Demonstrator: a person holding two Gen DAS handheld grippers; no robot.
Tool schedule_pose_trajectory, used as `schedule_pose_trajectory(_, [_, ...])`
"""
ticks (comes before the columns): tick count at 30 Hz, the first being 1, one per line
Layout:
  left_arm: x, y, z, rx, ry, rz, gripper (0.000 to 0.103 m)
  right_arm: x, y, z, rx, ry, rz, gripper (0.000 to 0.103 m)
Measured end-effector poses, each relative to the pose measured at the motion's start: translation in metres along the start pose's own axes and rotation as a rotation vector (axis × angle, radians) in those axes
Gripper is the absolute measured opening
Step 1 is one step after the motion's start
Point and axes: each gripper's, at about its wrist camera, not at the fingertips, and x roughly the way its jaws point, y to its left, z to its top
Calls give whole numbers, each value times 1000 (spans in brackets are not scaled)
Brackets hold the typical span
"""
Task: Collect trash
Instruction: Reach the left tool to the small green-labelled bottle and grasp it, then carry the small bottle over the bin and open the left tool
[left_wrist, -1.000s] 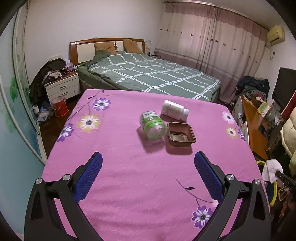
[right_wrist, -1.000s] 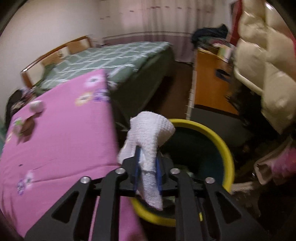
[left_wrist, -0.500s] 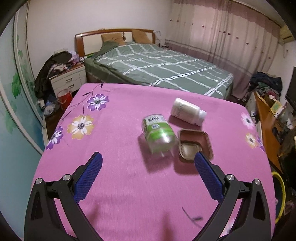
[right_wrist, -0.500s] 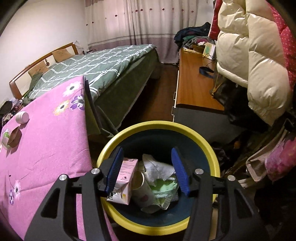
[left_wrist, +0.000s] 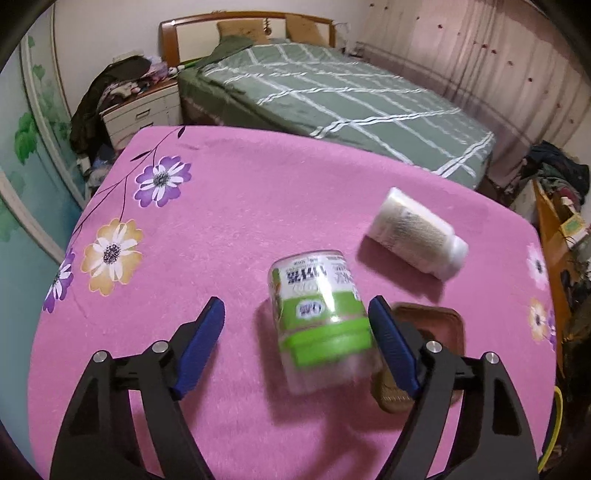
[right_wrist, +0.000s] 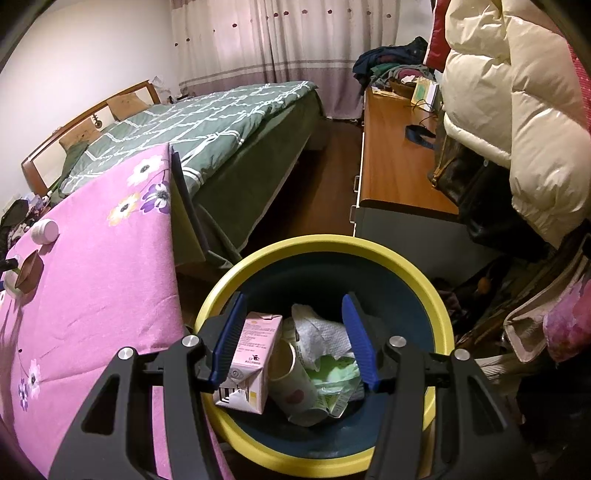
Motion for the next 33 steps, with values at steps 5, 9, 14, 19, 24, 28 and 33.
schedule_pose_trajectory(5, [13, 1, 6, 2, 23, -12, 63, 2, 2, -1, -7, 10, 7, 52])
schedule_pose_trajectory(9, [12, 0, 5, 37, 20, -25, 55, 0, 3, -4, -13, 10, 18, 52])
schedule_pose_trajectory(14, [-26, 0, -2, 73, -71, -6, 53, -9, -3, -5, -6, -4, 29, 52])
schedule_pose_trajectory(19, [-87, -29, -21, 179, -143, -72, 51, -22, -13, -6, 3, -34, 34, 52])
schedule_pose_trajectory(24, [-130, -81, -51, 283, -168, -195, 51, -37, -28, -13, 28, -56, 49, 52])
schedule_pose_trajectory(28, [-153, -126, -80, 358, -164, -299, 51, -49, -42, -18, 36, -71, 51, 52])
schedule_pose_trajectory(33, [-175, -190, -128, 476, -133, -405, 51, -64, -68, -23, 61, -92, 37, 52])
